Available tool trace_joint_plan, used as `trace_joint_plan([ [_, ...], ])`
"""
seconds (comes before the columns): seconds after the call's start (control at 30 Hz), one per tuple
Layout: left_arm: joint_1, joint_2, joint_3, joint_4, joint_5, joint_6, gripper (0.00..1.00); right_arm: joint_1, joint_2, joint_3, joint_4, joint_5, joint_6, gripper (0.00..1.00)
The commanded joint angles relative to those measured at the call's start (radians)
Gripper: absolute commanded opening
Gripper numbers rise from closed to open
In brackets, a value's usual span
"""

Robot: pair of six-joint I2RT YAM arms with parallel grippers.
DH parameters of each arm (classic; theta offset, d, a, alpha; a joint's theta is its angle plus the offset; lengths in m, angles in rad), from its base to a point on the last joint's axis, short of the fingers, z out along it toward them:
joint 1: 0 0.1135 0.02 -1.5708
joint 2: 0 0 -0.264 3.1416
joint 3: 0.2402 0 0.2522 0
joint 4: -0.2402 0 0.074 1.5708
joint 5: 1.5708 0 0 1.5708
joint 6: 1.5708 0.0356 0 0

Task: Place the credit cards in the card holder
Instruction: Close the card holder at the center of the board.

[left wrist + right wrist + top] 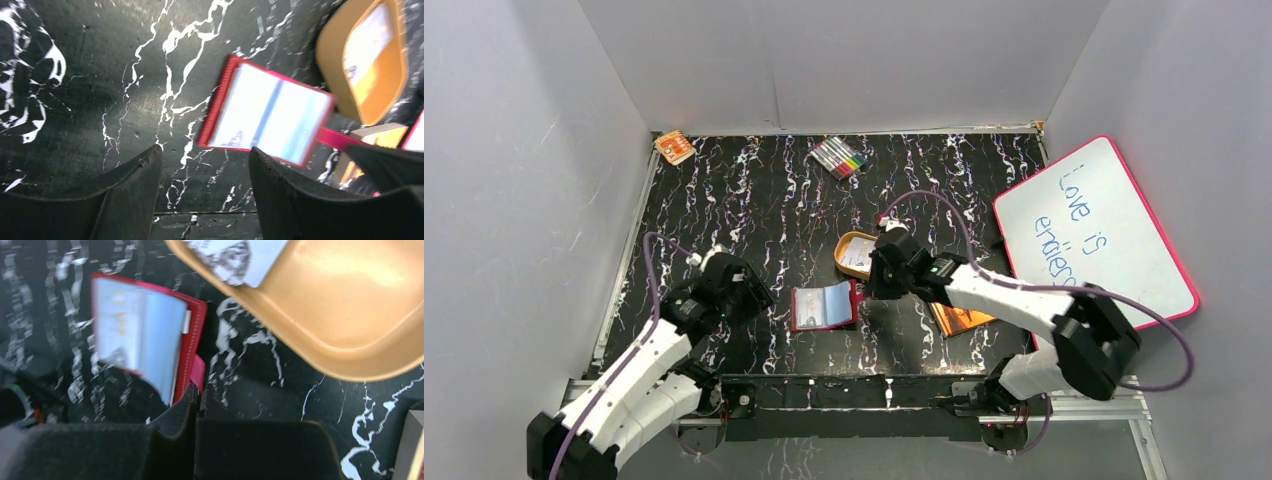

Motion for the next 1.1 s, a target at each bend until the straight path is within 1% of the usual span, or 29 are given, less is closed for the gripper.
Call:
trace_joint_plan([
  [0.0, -0.002, 0.107, -0.095, 0.129, 0.101, 0.018, 0.60, 0.006, -0.160, 0.031, -0.075, -0.131, -0.142, 0.00],
  [0.1, -0.002, 0.182, -0.137, 0.209, 0.153, 0.012, 0.58, 0.010, -0.163, 0.060, -0.079, -0.194, -0.156, 0.00],
  [0.23, -0.002, 0.280, -0.163, 0.303, 0.197, 0.004, 0.53, 0.022, -0.138, 0.075, -0.004, -0.259, -0.140, 0.00],
  [0.33, -0.005, 0.329, -0.166, 0.349, 0.222, 0.004, 0.48, 0.045, -0.096, 0.090, 0.067, -0.274, -0.118, 0.00],
  [0.53, -0.009, 0.377, -0.176, 0.381, 0.256, 0.018, 0.39, 0.102, 0.026, 0.144, 0.169, -0.266, -0.072, 0.00],
  [0.7, -0.013, 0.378, -0.204, 0.400, 0.279, 0.014, 0.32, 0.131, 0.106, 0.202, 0.216, -0.234, -0.042, 0.00],
  [0.9, -0.021, 0.344, -0.228, 0.413, 0.306, 0.008, 0.24, 0.141, 0.147, 0.240, 0.266, -0.173, -0.007, 0.00],
  [0.93, -0.021, 0.332, -0.225, 0.404, 0.309, 0.013, 0.22, 0.143, 0.147, 0.249, 0.262, -0.160, -0.007, 0.00],
  [1.0, -0.021, 0.290, -0.202, 0.353, 0.287, 0.025, 0.22, 0.143, 0.132, 0.254, 0.242, -0.133, -0.013, 0.00],
  [1.07, -0.021, 0.234, -0.162, 0.273, 0.238, 0.043, 0.25, 0.143, 0.112, 0.247, 0.201, -0.107, -0.025, 0.00],
])
